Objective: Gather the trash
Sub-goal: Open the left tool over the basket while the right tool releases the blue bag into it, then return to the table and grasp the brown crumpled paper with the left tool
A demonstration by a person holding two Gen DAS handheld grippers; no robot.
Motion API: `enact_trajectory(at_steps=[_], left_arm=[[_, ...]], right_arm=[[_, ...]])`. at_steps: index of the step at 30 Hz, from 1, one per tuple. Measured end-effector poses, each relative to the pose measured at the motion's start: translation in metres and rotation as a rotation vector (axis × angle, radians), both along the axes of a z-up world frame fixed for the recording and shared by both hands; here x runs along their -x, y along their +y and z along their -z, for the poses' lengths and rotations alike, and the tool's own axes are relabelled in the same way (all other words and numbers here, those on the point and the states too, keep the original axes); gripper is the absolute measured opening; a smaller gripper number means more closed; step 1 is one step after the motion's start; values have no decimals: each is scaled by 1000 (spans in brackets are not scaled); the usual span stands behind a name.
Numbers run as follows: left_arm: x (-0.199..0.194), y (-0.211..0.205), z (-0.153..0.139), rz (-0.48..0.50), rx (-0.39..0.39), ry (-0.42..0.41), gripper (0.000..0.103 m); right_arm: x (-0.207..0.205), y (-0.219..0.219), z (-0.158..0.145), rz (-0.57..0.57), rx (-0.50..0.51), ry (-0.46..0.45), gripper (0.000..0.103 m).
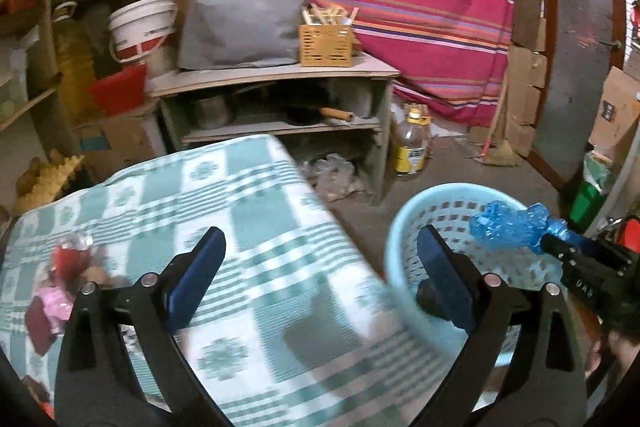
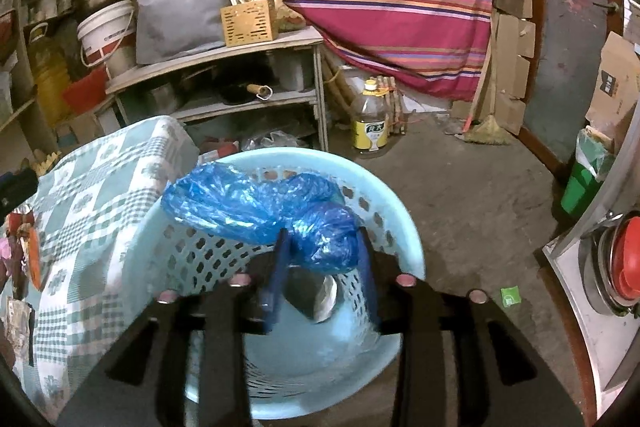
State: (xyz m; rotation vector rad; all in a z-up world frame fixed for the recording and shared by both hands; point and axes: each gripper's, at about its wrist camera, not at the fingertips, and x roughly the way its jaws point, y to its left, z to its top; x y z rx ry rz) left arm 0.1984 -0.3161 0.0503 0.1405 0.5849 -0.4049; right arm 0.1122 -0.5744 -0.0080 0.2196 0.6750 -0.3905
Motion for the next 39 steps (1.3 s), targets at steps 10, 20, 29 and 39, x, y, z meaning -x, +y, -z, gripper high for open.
enact_trajectory(at_steps=[10,20,29,39], left_arm=[[13,81,-3,-83,17,12,97],[44,194,19,-189,-9,30,97],[50,312,58,-344,-46,97,97],[56,380,92,-410,-38,179,95]], right_arm=[[14,45,-15,21,34,-35,88],[30,139,-15,-94,20,-60,88],[29,236,2,-199,7,-55,88],[11,318,25,-316,52,8,88]])
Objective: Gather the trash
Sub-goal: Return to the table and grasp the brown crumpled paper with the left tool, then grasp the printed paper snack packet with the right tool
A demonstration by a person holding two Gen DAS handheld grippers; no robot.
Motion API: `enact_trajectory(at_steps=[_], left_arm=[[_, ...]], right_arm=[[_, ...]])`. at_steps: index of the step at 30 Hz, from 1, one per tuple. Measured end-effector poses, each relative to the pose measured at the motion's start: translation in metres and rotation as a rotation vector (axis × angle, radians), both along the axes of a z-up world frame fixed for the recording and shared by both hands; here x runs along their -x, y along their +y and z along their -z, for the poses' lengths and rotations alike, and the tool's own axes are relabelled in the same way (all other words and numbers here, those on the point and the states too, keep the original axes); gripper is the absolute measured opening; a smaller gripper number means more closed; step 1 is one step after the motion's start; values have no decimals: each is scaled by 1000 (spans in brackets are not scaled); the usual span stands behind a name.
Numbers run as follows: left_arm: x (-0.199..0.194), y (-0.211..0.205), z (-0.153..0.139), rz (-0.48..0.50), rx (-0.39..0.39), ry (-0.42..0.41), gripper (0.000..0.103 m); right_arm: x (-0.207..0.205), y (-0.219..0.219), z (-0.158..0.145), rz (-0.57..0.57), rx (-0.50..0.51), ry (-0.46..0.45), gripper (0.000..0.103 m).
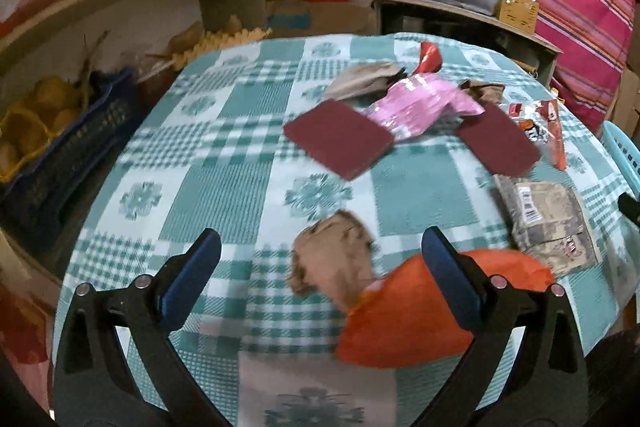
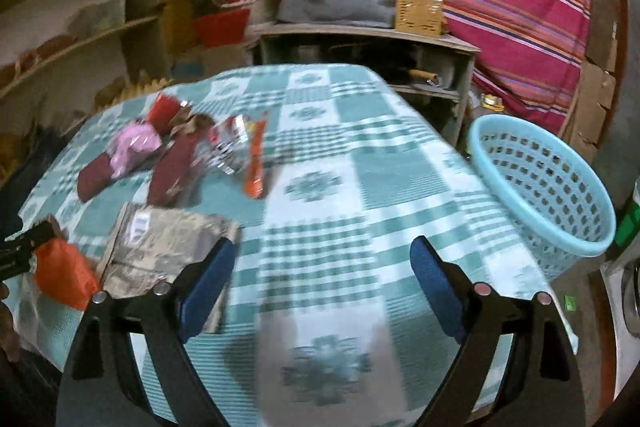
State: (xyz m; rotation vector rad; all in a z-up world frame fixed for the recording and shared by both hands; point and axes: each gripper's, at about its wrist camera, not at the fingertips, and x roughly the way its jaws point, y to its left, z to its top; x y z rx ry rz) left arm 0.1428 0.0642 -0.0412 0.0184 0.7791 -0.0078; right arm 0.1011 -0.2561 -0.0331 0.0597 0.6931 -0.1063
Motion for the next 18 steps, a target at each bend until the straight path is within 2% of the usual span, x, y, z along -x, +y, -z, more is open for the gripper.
enact_trajectory(at_steps=[3,5,8,13,18], left_arm=[[-3,8,5,1,23,14,90],[-8,11,10,10,40,31,83],[-14,15,18,22,85,65,71],[-17,12,19,66,122,76,42],[-18,11,13,65,108,56,42]], right_arm=[[-3,12,6,-16,24,20,88],[-5,13,9,-22,29,33,88],[-7,14,13,-25,21,49,88],[-12,20,16,-45,25,65,88],[-18,26,17,-63,-1,76,87]])
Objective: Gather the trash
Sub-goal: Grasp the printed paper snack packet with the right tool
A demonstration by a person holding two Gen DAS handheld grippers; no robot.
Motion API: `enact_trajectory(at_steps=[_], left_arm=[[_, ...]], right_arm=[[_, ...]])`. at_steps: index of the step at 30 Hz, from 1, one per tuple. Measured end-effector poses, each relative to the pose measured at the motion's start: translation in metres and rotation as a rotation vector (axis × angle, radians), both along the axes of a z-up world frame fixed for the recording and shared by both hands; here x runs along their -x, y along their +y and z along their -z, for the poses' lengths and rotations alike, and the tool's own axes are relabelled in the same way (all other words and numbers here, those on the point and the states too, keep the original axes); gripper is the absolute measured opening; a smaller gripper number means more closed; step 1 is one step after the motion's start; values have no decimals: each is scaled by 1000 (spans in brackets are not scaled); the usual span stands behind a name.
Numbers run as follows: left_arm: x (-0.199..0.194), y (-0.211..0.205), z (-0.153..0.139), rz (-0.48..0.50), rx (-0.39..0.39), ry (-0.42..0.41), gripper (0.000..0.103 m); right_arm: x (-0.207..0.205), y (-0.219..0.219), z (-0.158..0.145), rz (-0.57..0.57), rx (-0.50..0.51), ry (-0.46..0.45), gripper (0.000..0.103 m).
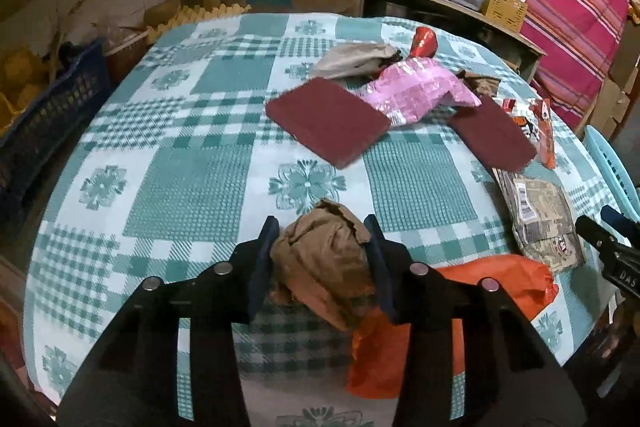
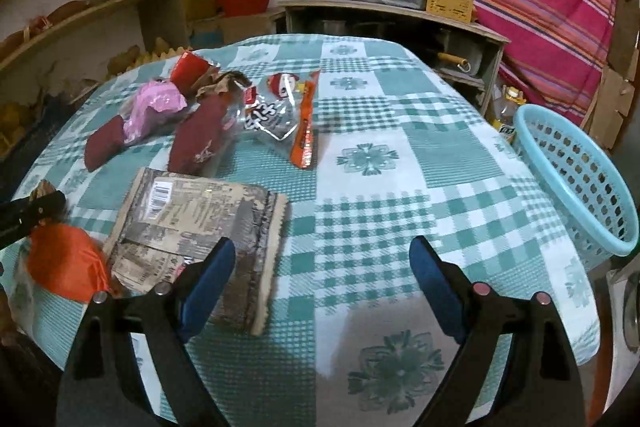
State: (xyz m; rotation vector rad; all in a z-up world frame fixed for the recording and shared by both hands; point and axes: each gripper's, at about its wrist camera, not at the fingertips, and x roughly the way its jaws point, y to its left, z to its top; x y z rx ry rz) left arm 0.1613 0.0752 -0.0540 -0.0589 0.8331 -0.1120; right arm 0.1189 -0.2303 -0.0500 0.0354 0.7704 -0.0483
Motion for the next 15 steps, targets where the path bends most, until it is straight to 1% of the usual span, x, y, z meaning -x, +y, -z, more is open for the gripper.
enact_trajectory(at_steps=[2,3,5,7,9,12,13,14,15], left_arm=[[-2,3,-5,-7,-2,-13,42],[-3,5,-8,-12,-4,-19,42],[-5,8,-13,-23,-19,-36,42],[-6,9,-18,-32,-33,-51,42],[-7,11,-21,-33,-29,-59,42],[-6,11,-24,-33,-35,-70,42],[-6,10,-25,-33,-37,-71,42],[-6,10,-25,-34,-37,-70,42],[-6,10,-25,-34,-36,-70,42]], right_arm=[[-3,7,1,-14,9,6,85],[-5,10,2,-21,19,12,82],[-8,13,5,-29,16,26,69],[-12,16,10,-35,-1,52,63],[-11,17,12,-31,-2,46,63],[-12,20,13,-30,-13,46,59],[-13,22,13,-37,-7,44,56],[-14,23,12,-47,-4,43,48],[-15,26,12,-59,0,43,45]])
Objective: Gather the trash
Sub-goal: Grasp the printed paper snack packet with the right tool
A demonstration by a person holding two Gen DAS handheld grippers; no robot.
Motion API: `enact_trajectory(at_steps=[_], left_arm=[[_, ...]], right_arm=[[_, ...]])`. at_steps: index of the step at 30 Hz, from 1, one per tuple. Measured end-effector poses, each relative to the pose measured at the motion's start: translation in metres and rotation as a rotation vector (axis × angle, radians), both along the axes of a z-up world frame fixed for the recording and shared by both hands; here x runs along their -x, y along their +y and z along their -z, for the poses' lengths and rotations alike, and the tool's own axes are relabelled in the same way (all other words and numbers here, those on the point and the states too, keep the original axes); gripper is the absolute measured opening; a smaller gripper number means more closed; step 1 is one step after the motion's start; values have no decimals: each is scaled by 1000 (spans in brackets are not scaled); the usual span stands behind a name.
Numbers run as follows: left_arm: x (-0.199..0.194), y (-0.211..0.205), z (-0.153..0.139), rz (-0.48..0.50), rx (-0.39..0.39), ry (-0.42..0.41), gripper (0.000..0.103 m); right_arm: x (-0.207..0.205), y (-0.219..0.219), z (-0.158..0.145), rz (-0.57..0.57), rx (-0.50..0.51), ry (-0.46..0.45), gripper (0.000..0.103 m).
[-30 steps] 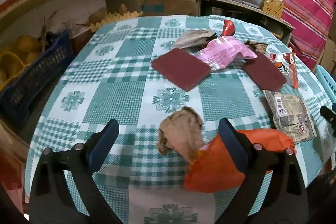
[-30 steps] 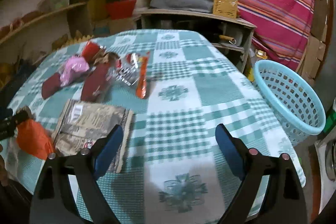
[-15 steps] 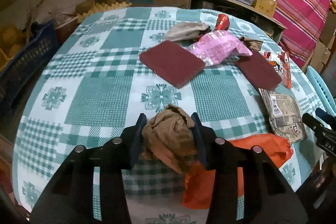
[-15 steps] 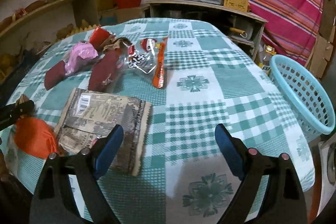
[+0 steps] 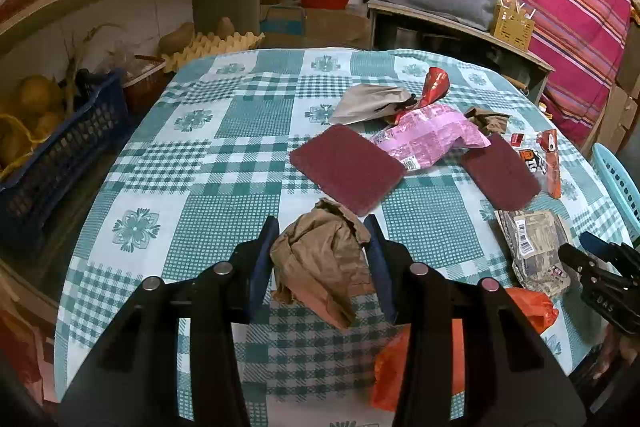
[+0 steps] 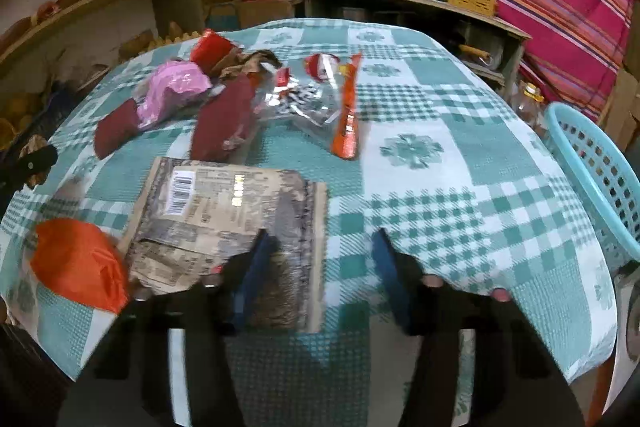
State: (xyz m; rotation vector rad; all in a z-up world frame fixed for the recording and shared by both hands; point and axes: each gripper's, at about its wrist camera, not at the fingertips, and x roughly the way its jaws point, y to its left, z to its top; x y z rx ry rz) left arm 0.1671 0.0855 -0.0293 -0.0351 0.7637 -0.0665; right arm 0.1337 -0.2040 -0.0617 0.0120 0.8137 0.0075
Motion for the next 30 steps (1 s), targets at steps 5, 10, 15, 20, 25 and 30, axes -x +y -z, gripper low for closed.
enact_trajectory(at_steps=[5,10,15,20,25,30], left_arm=[[0,-1,-1,1,-2,-4,42],[1,-1,-3,-4,-10,-10,42],[2,-1,-4,-6,-10,-8,42],[1,-6,-6,-3,-13,-10,42],[1,-16,-8,8,-19,-15,42],[-2,-25,-6,21,-21,-10,42]], right_arm=[[-6,4,-2,-13,10,8,5],[-7,-12,-7,4,-48,2,2],[-6,-37,-17,48,-45,-31,1],[-7,-76,-25,126,-46,-51,1],[-9,-100,-27,140,-32,-47,6],[-11,-100,-21,119,2,-19,59]])
